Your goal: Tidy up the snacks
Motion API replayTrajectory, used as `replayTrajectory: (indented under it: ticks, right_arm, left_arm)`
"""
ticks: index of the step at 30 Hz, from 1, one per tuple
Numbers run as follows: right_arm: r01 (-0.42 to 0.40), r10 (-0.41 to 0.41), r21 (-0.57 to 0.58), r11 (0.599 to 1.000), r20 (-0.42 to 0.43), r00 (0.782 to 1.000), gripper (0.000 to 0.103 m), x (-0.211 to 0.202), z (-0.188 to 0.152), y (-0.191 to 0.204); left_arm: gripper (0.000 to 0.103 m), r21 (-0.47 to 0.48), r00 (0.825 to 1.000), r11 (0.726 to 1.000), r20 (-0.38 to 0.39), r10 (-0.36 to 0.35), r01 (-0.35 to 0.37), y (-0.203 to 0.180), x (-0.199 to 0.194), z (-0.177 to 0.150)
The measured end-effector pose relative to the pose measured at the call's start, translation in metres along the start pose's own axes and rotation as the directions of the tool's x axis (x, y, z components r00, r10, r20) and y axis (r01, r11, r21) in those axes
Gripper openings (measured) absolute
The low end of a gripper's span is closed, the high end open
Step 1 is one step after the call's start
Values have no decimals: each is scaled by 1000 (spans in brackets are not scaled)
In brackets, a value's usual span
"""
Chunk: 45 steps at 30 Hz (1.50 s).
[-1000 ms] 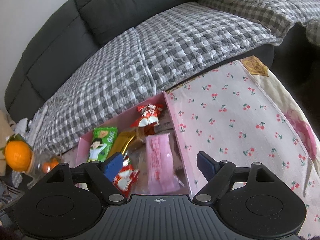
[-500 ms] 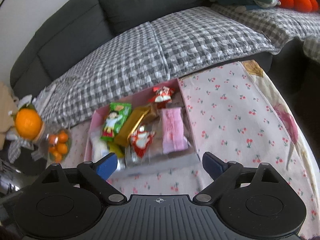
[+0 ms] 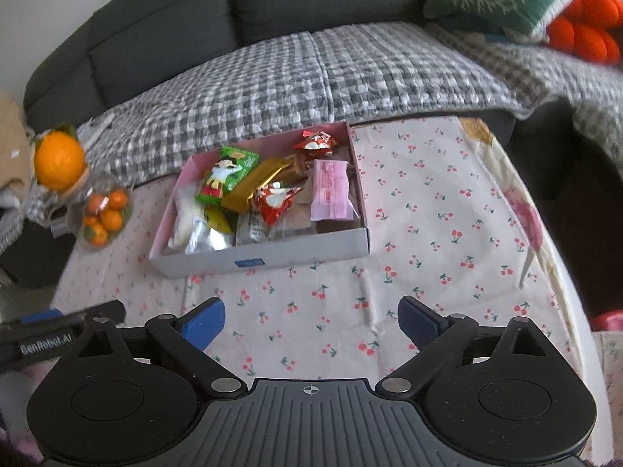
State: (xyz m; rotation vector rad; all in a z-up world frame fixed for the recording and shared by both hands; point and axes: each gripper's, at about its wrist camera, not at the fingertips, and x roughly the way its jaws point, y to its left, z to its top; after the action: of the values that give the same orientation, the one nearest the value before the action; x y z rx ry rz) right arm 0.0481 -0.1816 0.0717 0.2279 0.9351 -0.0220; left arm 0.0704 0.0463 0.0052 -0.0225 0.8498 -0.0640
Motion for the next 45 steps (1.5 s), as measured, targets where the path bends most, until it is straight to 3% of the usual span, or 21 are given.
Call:
replayTrajectory:
  ticks: [3,13,20,45]
  right_arm:
    - [56,-58,-57,997,-29,998,97,2,-8,9]
    - [80,-77,-132,988,26,997,97,-12,-18,20]
    - [95,-93,-166,982,15,996,98,-10,-24,25]
    - [94,-94,-164,982,6,996,98,-7,-27,27]
  left_arm:
    - [102,-15,999,999,-23,28,-28,3,1,-5]
    - [102,25,999,998,-23,49,-49,0,-10,-18]
    - [103,41,998,998,-24,56,-55,-4,-12,-21]
    - [103,56,998,997,-42,46,-44,-9,-13,-24]
